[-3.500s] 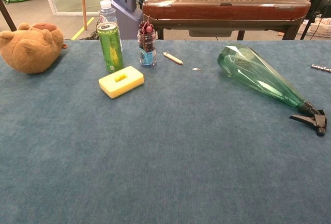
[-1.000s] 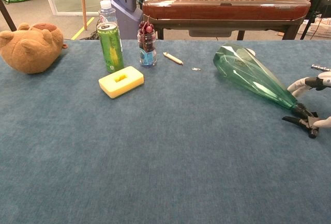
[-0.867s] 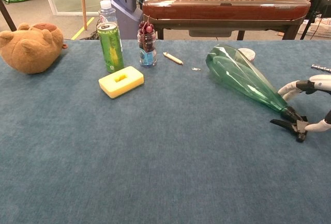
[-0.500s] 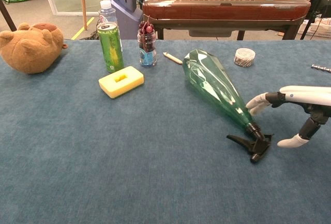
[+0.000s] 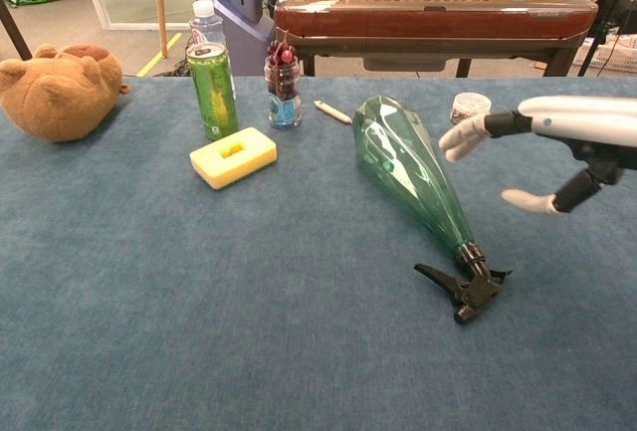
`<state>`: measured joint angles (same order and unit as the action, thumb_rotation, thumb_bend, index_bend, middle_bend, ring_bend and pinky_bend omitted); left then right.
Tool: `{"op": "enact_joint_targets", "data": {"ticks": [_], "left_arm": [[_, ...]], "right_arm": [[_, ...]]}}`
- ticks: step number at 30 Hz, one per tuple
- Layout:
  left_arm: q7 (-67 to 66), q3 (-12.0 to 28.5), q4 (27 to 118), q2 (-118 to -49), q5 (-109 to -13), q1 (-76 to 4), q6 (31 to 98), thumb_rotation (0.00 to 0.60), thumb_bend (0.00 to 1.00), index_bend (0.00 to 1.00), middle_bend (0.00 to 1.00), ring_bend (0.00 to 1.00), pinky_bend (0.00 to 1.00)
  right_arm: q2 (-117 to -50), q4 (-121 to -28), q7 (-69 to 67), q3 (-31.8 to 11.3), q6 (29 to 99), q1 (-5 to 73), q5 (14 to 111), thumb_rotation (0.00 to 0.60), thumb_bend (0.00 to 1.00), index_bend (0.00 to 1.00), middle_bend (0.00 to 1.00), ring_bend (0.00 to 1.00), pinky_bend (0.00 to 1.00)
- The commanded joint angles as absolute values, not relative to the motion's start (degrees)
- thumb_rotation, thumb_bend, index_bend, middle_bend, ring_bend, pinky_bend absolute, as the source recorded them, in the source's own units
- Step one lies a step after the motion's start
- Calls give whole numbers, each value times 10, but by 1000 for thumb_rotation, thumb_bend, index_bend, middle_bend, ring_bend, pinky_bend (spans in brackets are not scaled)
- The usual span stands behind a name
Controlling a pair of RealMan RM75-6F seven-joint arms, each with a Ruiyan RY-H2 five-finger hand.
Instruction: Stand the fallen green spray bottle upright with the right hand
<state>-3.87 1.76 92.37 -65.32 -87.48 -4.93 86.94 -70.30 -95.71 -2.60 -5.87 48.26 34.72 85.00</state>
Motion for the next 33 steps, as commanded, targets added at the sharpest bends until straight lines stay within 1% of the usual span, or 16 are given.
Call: {"op": "enact_joint_targets", "data": {"ticks": [1, 2, 6, 13, 22, 27, 29, 33], "left_arm": [[-40, 16, 926, -651, -878, -50, 870, 600, 333, 367, 248, 214, 139], [-41, 16, 927, -651, -880, -49, 871, 600, 333, 367, 248, 213, 139], [-39, 14, 932, -649, -885, -46, 878, 600, 333, 367, 248, 213, 139], [-36, 11, 932, -645, -885, -37, 885, 600, 333, 367, 248, 213, 139], [-34, 9, 933, -641, -884, -30, 891, 600, 333, 367, 248, 213, 139], [-30, 10, 931, -640, -883, -28, 893, 600, 333, 367, 248, 213, 139], [-28, 10, 929, -640, -881, -27, 892, 600, 333, 367, 248, 213, 139], [-25, 10, 924, -642, -881, -27, 889, 600, 333, 367, 248, 213, 139]], "right_arm": [[-730, -938, -10, -84, 468, 379, 832, 600, 670, 150, 188, 58, 102], [-739, -931, -6, -90, 462, 389, 828, 600, 690, 150, 188, 58, 102], [-782, -893, 19, -112, 425, 435, 798, 600, 719, 150, 195, 57, 102], [-859, -802, 42, -139, 380, 501, 745, 600, 730, 150, 200, 58, 102], [-928, -683, 71, -156, 326, 575, 686, 600, 760, 150, 205, 58, 102], [-940, -638, 97, -154, 302, 601, 650, 600, 762, 150, 210, 77, 102], [-936, -632, 107, -149, 299, 604, 640, 600, 762, 150, 224, 104, 102], [-920, -632, 121, -139, 297, 602, 613, 600, 761, 150, 249, 121, 102]]}}
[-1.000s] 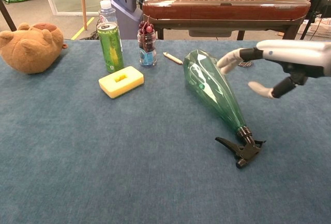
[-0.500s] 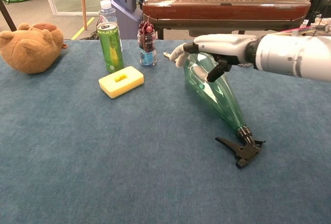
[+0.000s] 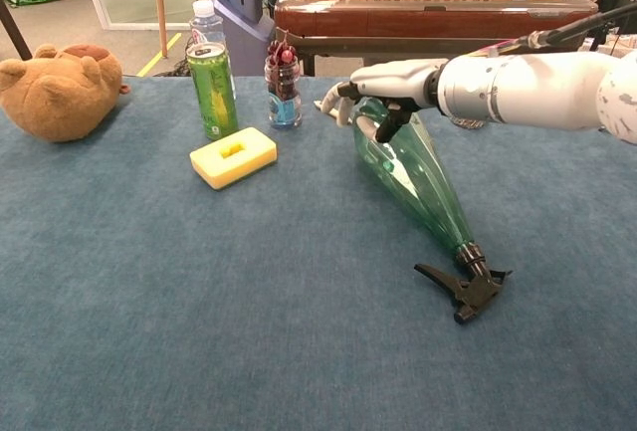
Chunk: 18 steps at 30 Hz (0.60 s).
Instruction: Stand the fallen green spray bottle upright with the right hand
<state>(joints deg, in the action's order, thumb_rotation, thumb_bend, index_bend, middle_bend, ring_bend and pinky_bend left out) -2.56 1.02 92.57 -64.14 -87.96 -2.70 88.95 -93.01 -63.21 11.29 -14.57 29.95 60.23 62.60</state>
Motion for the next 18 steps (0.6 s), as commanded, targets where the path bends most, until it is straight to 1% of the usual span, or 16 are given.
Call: {"op": "enact_joint_targets", "data": {"ticks": [1, 9, 18], "left_arm": [[-24, 10, 924, -643, -881, -27, 889, 600, 333, 368, 248, 213, 139], [-17, 10, 914, -648, -879, -27, 885, 600, 333, 368, 248, 213, 139], [-8, 12, 904, -652, -878, -30, 879, 600, 333, 368, 248, 213, 139]], "right_arm": [[-915, -634, 124, -136, 298, 600, 609, 600, 761, 150, 255, 125, 102], [-846, -689, 120, -106, 308, 562, 578, 600, 762, 150, 283, 152, 102], [-733, -806, 92, -60, 343, 490, 587, 600, 762, 150, 285, 153, 102]]}}
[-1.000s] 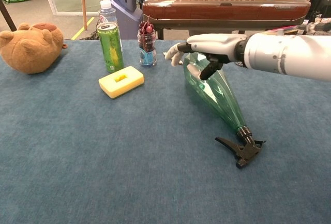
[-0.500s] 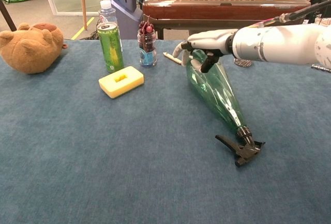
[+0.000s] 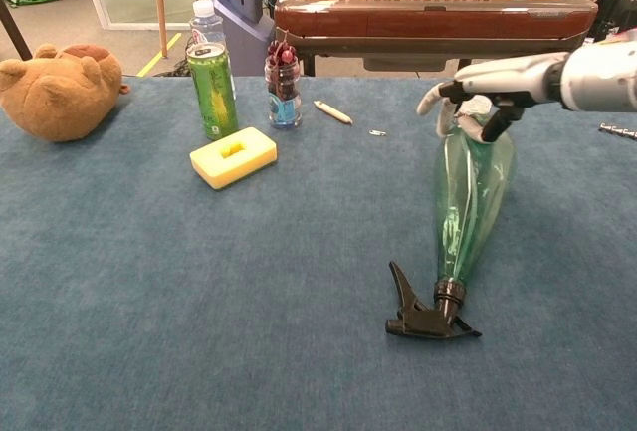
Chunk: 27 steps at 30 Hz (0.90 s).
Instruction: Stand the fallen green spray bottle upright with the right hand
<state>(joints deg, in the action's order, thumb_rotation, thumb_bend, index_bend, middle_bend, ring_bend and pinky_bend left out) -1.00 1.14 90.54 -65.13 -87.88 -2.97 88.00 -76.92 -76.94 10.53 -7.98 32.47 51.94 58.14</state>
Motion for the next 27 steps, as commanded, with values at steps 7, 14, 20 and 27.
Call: {"op": "enact_joint_targets", "data": {"ticks": [7, 14, 20, 27], "left_arm": [[-8, 14, 900, -655, -879, -35, 873, 600, 333, 368, 248, 213, 139], [-19, 16, 905, -655, -878, -35, 876, 600, 333, 368, 248, 213, 139], [-19, 16, 909, -651, -873, -29, 881, 600, 333, 368, 248, 213, 139], [-19, 15, 910, -652, -877, -31, 879, 600, 333, 368, 248, 213, 139]], "right_arm": [[-678, -859, 71, -46, 392, 446, 613, 600, 554, 150, 274, 152, 102], [-674, -896, 51, -63, 450, 434, 684, 600, 176, 150, 239, 152, 102], [-665, -944, 38, -47, 476, 430, 782, 600, 99, 150, 239, 152, 102], [-666, -959, 39, -3, 479, 434, 894, 600, 99, 187, 239, 152, 102]]}}
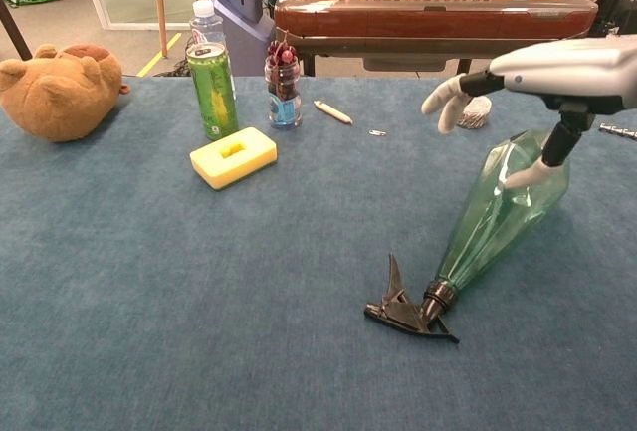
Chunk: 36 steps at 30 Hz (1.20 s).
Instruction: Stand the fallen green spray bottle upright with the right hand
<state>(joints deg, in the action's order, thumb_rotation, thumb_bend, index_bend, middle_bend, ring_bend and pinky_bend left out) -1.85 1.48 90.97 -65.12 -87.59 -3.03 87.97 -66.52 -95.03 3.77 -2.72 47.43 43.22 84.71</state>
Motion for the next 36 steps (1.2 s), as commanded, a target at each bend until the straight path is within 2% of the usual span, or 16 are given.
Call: {"op": "enact_joint_targets", "data": {"ticks": [1, 11, 36], "left_arm": [[-19, 15, 910, -652, -877, -31, 879, 600, 333, 368, 248, 213, 139], [-19, 14, 909, -653, -876, -30, 879, 600, 333, 368, 248, 213, 139], [-3, 14, 896, -656, -876, -25, 883, 600, 333, 368, 248, 213, 139]], "right_arm": [[-668, -957, 44, 2, 479, 434, 905, 600, 100, 189, 239, 152, 102], [-712, -899, 115, 34, 483, 435, 969, 600, 99, 231, 239, 152, 102], [-803, -801, 178, 42, 471, 438, 969, 600, 157, 318, 261, 152, 102]]}}
